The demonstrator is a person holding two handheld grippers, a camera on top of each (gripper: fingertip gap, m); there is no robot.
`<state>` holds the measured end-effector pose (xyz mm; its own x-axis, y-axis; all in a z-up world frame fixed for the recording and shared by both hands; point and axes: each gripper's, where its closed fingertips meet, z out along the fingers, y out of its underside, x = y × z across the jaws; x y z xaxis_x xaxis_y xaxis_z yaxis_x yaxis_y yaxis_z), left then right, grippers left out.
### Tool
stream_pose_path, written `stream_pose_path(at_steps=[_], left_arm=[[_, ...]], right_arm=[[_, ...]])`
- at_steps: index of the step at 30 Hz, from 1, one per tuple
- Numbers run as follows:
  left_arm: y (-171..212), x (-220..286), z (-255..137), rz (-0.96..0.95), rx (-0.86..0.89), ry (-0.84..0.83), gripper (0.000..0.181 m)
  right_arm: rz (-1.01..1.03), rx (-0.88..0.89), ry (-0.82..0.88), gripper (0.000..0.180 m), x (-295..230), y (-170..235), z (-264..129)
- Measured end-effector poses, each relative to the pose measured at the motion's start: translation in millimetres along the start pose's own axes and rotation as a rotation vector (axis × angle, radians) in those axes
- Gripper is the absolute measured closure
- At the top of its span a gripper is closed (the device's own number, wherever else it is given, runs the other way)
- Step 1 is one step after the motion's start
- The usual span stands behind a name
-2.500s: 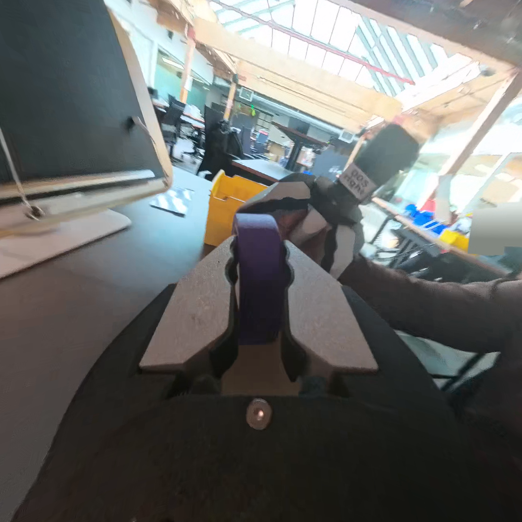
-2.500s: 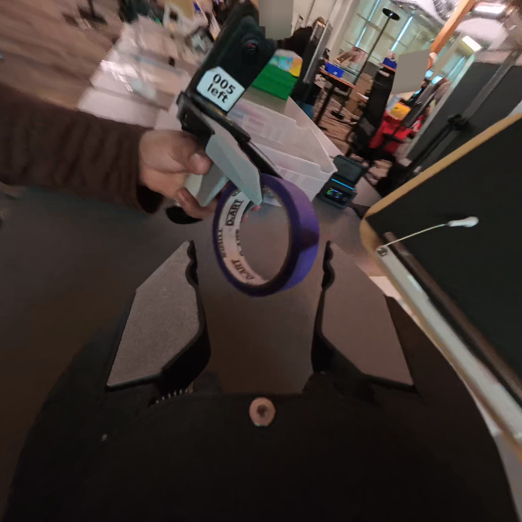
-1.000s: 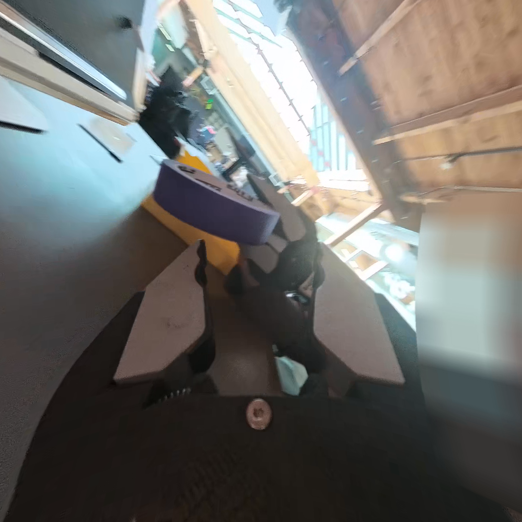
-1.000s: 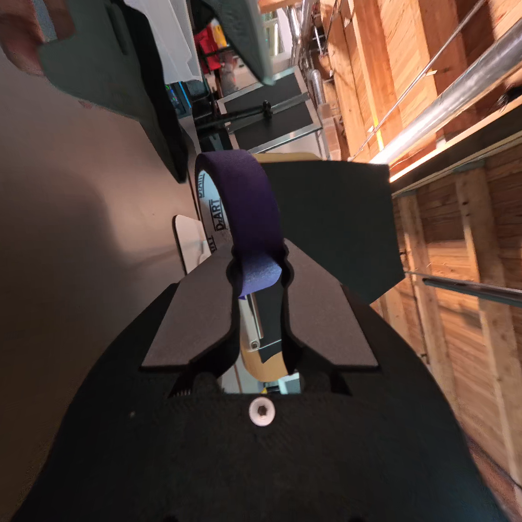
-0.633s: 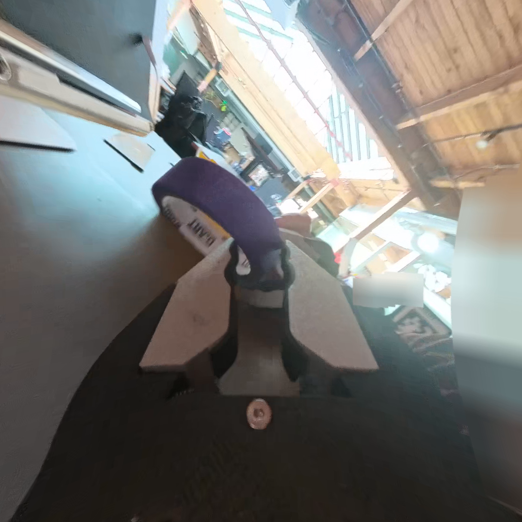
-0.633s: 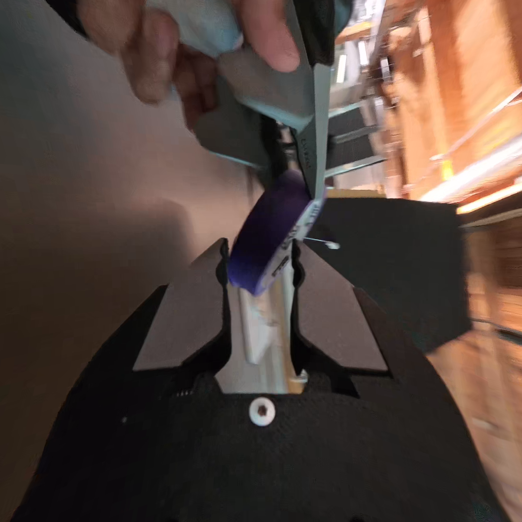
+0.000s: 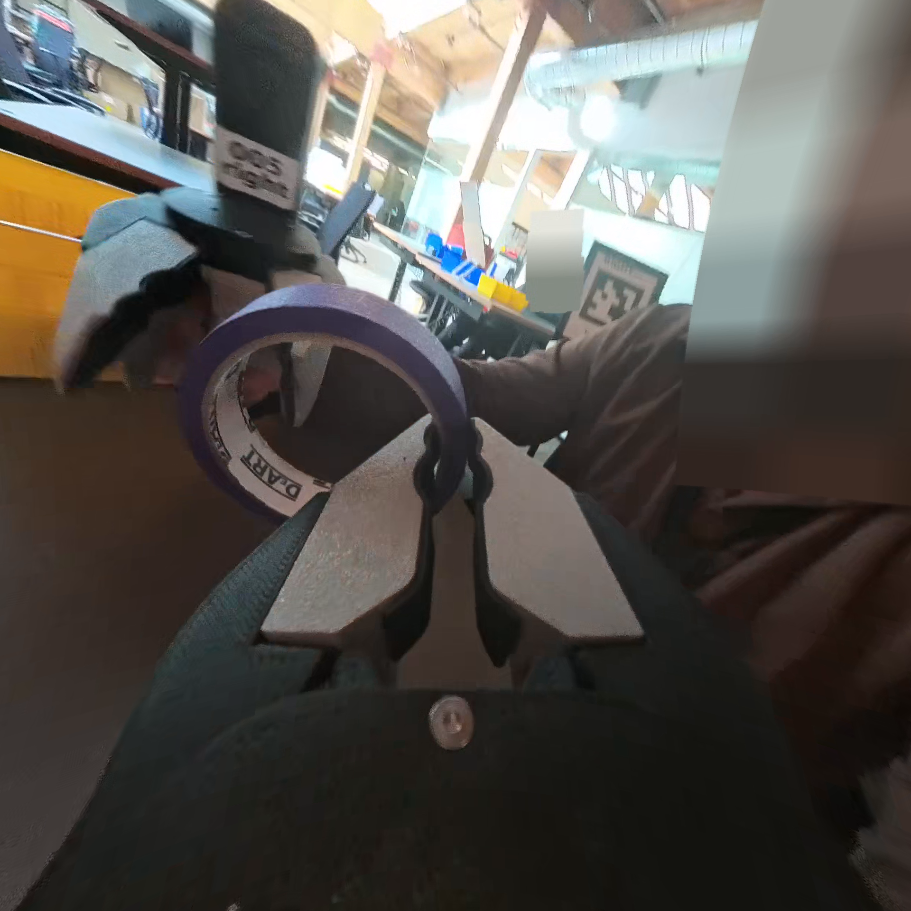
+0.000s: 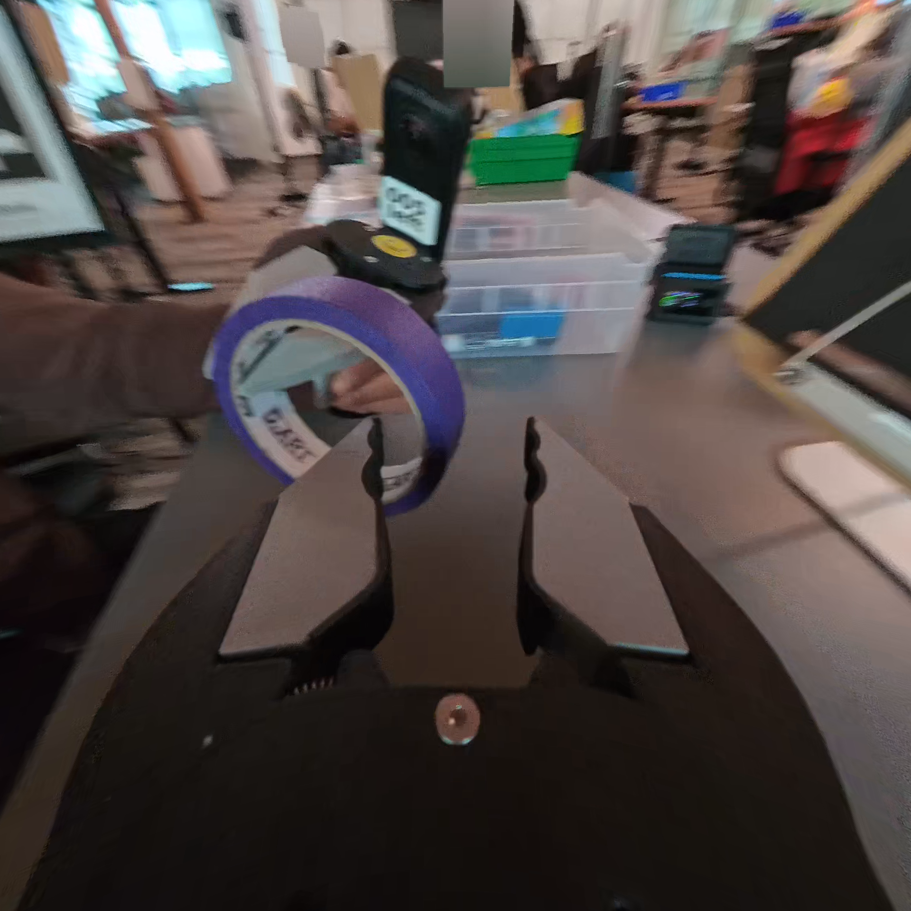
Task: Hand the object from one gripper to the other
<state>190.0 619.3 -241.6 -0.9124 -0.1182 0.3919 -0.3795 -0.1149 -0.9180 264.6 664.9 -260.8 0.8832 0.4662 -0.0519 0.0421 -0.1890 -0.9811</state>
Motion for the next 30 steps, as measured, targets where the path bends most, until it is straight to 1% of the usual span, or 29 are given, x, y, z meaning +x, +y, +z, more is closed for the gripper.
stream_pose_path(at_steps=[1,2,3,4,6,7,9,12,13,16,18,20,22,25,27,28,29,30], left_arm=[[2,3,3,0.021,-0.014,0.011,0.173],[4,7,5,0.033,-0.022,0.032,0.173],[5,10,7,0.036,-0.025,0.052,0.173],[5,11,7,0.035,-0.026,0.055,0.173],[1,2,5,0.02,-0.007,0.001,0.171],[-3,-8,2,0.0,0.016,-0.051,0.17],[-10,-39,-12,-0.06,0.069,-0.229,0.15],[-9,-76,-38,-0.17,0.11,-0.437,0.121],[-5,-83,-44,-0.202,0.096,-0.475,0.121],[4,-91,-49,-0.246,0.055,-0.512,0.121],[-3,-96,-48,-0.183,0.077,-0.57,0.119],[-12,-97,-46,-0.102,0.109,-0.623,0.107],[-15,-99,-42,-0.039,0.111,-0.669,0.101],[-13,-107,-40,0.043,0.063,-0.759,0.096],[-12,-110,-40,0.105,0.043,-0.803,0.097],[-12,-110,-39,0.14,0.028,-0.818,0.101],[-12,-110,-39,0.181,0.012,-0.832,0.108],[-11,-110,-38,0.227,-0.008,-0.847,0.119]], right_arm=[[0.049,-0.003,-0.097,0.129,-12,2,1],[0.095,-0.008,-0.172,0.131,-20,4,3],[0.13,-0.009,-0.22,0.141,-24,4,5],[0.151,-0.009,-0.244,0.159,-26,5,6],[0.143,-0.027,-0.177,0.163,-16,9,8],[0.119,-0.045,-0.119,0.165,-7,11,8],[0.044,-0.074,0.077,0.168,22,15,2],[-0.134,-0.119,0.365,0.173,57,13,-16],[-0.191,-0.123,0.461,0.174,66,9,-23],[-0.398,-0.183,0.665,0.172,79,-1,-39],[-0.549,-0.264,0.82,0.171,88,-5,-50],[-0.665,-0.333,0.922,0.173,91,-7,-54],[-0.725,-0.369,0.967,0.173,91,-8,-52],[-0.815,-0.366,1.0,0.173,86,-16,-46],[-0.881,-0.373,0.994,0.173,80,-18,-40],[-0.897,-0.381,0.991,0.173,78,-17,-37],[-0.904,-0.38,0.982,0.173,76,-16,-33],[-0.899,-0.366,0.963,0.173,73,-16,-29]])
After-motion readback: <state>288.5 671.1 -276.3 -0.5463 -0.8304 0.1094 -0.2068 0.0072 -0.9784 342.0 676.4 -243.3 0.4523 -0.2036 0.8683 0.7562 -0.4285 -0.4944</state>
